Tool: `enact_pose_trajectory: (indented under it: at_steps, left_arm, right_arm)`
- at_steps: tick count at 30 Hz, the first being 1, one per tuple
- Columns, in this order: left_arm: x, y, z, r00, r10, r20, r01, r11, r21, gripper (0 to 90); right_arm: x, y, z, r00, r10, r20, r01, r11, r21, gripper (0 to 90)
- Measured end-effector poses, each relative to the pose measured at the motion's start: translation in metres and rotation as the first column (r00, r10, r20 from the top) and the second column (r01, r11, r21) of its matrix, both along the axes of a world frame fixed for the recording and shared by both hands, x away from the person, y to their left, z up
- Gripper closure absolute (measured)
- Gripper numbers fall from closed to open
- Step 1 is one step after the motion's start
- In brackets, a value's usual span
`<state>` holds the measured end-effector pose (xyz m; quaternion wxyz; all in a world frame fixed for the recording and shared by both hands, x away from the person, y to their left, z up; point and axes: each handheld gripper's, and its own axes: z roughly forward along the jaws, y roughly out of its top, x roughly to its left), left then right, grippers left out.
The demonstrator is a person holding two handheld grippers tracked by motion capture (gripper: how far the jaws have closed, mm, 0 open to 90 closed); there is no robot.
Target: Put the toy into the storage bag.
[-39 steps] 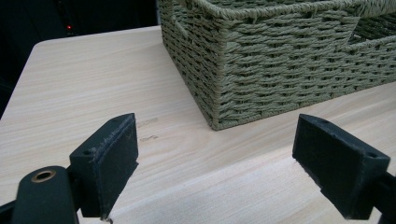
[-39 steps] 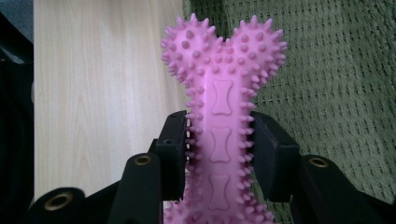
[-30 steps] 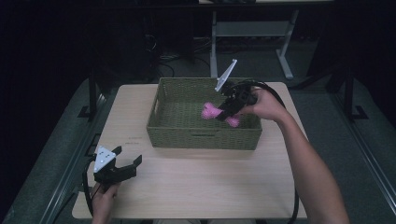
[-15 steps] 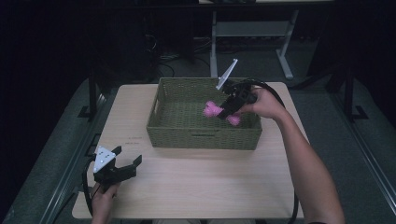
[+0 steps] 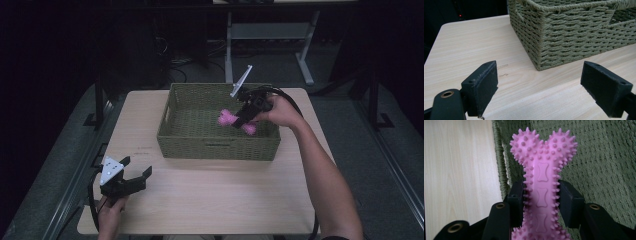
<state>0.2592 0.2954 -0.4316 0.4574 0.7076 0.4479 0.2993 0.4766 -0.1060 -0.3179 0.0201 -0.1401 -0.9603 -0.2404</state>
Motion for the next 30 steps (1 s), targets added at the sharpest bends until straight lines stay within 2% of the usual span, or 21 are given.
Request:
enact_pose_trajectory:
  at_steps: [14, 30]
  left_arm:
    - [0.000, 0.001, 0.000, 1.0000, 0.002, -0.001, -0.002, 1.0000, -0.001, 13.8]
    - [0.000, 0.000, 0.000, 1.0000, -0.001, -0.001, 0.001, 1.0000, -0.001, 13.9]
  right_arm:
    - [0.006, 0.003, -0.011, 0.9998, -0.005, -0.020, 0.005, 1.000, -0.020, 58.0]
    - [0.011, 0.002, -0.025, 0.9988, -0.019, -0.044, 0.019, 1.000, -0.017, 57.8]
